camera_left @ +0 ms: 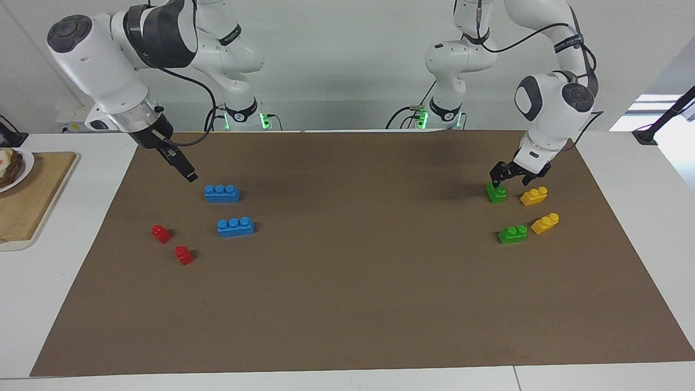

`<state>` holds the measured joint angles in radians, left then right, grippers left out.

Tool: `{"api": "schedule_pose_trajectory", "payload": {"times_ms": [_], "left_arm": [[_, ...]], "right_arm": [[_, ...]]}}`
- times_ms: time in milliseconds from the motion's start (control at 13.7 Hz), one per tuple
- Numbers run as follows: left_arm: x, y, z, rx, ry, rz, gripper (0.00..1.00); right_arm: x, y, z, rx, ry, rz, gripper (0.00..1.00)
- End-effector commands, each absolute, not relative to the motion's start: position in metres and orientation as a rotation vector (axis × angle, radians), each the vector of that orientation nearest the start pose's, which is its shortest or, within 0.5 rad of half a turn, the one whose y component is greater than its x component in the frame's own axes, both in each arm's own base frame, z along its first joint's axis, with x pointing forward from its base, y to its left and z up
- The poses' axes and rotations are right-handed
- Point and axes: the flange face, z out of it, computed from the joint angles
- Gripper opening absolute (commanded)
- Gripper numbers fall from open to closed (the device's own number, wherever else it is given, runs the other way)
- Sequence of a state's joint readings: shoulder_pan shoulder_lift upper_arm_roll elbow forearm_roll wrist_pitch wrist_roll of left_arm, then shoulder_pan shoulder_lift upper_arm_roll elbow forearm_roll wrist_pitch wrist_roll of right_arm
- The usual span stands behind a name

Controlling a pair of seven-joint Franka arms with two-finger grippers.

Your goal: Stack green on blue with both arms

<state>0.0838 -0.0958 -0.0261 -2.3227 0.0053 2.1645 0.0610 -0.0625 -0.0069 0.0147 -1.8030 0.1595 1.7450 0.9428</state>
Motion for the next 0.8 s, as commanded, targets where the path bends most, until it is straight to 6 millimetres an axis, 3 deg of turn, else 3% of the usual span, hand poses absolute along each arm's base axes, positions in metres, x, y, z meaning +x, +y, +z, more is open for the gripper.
{"api": "schedule_pose_trajectory", "payload": {"times_ms": [0, 146, 364, 729], "left_arm": [[0.478, 0.040, 0.361, -3.144, -0.008, 0.087, 1.00], [0.475, 0.041, 0.349, -3.145, -0.015, 0.118, 1.00], [0.473, 0.037, 0.337, -3.145, -0.020, 0.113, 1.00], [0.468, 0.034, 0.315, -3.145, -0.020, 0.128, 1.00]], "right_arm": [[0.575, -0.033, 0.496, -2.383, 1.716, 0.301, 0.96], [0.583, -0.035, 0.466, -2.312, 1.756, 0.408, 0.96], [0.593, -0.032, 0.437, -2.272, 1.805, 0.455, 0.95], [0.594, -0.032, 0.386, -2.211, 1.841, 0.493, 0.95]]}}
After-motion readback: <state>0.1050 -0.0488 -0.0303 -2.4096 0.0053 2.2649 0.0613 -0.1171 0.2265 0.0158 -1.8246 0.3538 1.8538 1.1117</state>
